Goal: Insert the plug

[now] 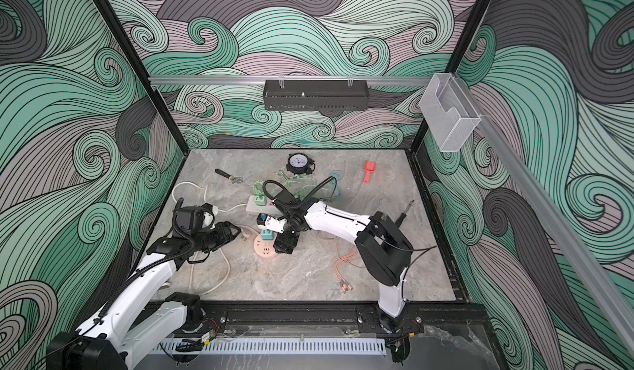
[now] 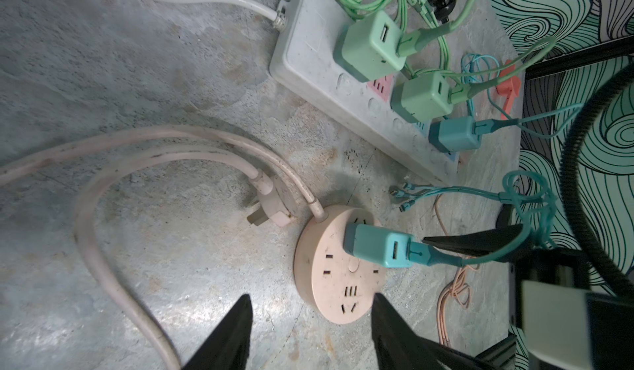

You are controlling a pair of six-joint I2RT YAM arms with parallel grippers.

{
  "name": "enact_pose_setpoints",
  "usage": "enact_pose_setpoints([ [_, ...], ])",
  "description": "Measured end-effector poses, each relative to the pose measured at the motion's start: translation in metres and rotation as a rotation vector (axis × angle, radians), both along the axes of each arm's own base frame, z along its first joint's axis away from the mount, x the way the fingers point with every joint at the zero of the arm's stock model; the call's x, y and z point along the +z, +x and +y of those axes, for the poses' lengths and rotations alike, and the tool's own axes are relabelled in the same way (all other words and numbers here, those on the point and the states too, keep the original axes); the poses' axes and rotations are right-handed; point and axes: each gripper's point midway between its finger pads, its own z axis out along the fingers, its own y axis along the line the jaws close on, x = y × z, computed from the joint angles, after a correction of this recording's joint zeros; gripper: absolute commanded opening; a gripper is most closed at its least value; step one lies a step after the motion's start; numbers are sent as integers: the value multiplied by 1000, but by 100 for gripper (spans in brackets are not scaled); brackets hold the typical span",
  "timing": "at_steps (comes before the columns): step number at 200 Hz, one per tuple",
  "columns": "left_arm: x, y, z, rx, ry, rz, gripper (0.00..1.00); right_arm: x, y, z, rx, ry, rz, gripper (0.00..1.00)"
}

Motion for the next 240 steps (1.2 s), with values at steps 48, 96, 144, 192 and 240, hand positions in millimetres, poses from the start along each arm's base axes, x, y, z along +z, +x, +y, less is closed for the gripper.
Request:
enact_pose_setpoints([
  [48,1,2,1,4,1,-7,65,44,-33,-6,14,122,88,86],
  [96,7,6,1,4,-1,-22,66,73,-86,-26,64,251,238,84],
  [144,10,8,1,8,-2,-31,66,133,-33,-65,-230,507,112,84],
  [192,12,8,1,4,-4,-33,67,123,74,-120,-742,429,-83,78],
  [240,20,11,0,1,-4,-53,67,44,139,-156,-1061,127,-114,77],
])
